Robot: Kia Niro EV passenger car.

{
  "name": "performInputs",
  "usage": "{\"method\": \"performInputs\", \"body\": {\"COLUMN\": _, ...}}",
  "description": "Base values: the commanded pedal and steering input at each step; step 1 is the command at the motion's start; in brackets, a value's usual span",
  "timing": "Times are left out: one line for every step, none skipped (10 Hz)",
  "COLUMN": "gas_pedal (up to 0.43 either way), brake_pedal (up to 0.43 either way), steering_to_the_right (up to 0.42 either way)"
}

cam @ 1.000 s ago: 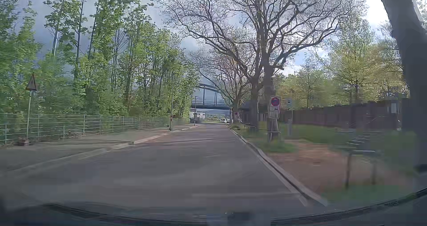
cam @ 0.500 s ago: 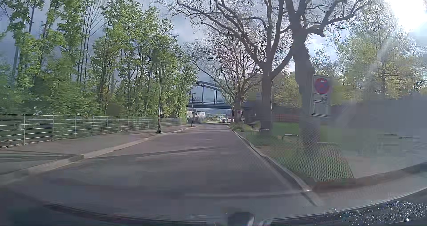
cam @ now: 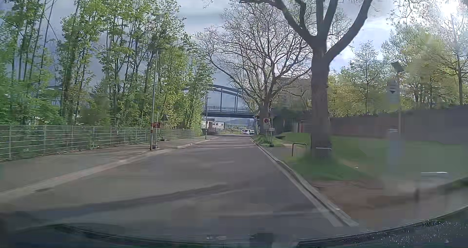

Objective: Follow the waypoints while adhering to traffic rules and regulations

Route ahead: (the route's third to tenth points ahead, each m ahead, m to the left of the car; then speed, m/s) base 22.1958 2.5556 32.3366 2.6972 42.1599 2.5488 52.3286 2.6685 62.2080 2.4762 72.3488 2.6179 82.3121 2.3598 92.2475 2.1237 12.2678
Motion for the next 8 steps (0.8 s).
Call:
{"method": "performInputs", "body": {"gas_pedal": 0.047, "brake_pedal": 0.0, "steering_to_the_right": 0.001}}
{"method": "performInputs", "body": {"gas_pedal": 0.047, "brake_pedal": 0.0, "steering_to_the_right": 0.001}}
{"method": "performInputs", "body": {"gas_pedal": 0.047, "brake_pedal": 0.0, "steering_to_the_right": 0.002}}
{"method": "performInputs", "body": {"gas_pedal": 0.047, "brake_pedal": 0.0, "steering_to_the_right": 0.002}}
{"method": "performInputs", "body": {"gas_pedal": 0.047, "brake_pedal": 0.0, "steering_to_the_right": 0.002}}
{"method": "performInputs", "body": {"gas_pedal": 0.059, "brake_pedal": 0.0, "steering_to_the_right": 0.002}}
{"method": "performInputs", "body": {"gas_pedal": 0.059, "brake_pedal": 0.0, "steering_to_the_right": 0.002}}
{"method": "performInputs", "body": {"gas_pedal": 0.059, "brake_pedal": 0.0, "steering_to_the_right": 0.002}}
